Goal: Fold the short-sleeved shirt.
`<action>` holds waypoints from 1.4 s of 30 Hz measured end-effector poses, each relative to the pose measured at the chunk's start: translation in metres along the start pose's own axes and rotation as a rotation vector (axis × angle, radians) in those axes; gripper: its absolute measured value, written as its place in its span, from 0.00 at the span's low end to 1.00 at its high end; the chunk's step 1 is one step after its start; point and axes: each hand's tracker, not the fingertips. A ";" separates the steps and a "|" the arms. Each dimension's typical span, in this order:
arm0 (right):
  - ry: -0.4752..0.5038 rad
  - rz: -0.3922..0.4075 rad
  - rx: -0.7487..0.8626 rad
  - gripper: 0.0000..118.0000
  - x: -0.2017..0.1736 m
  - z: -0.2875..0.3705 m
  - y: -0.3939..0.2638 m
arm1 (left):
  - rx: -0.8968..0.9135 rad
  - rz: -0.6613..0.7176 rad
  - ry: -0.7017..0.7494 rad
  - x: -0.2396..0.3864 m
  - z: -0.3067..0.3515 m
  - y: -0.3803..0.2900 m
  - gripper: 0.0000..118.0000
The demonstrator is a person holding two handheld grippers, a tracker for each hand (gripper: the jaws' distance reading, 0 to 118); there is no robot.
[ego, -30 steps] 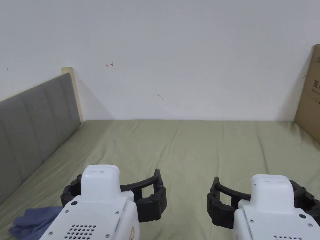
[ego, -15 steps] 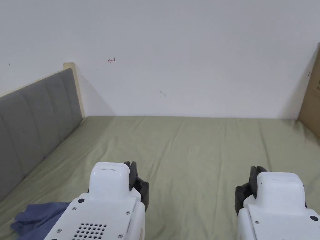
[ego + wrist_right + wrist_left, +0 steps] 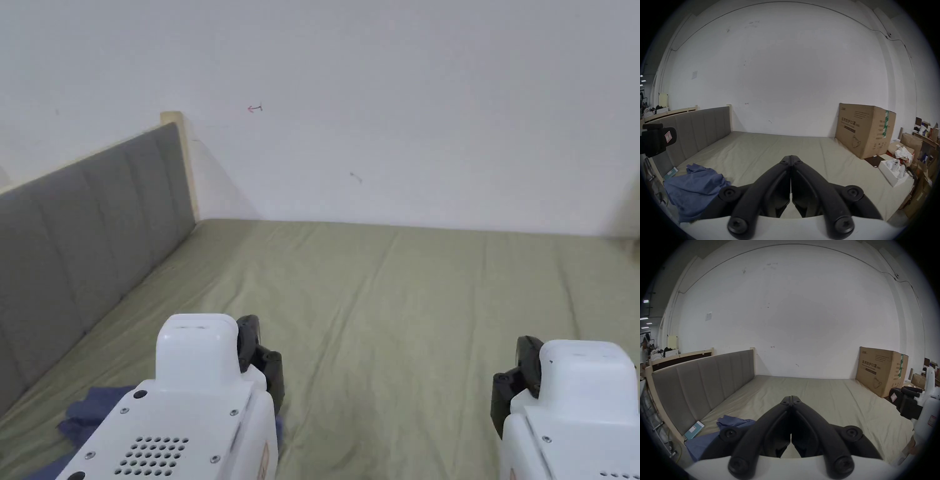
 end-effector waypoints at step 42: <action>0.295 -0.015 -0.453 0.00 -0.074 -0.091 -0.078 | -0.819 0.093 0.187 -0.124 -0.191 -0.229 0.86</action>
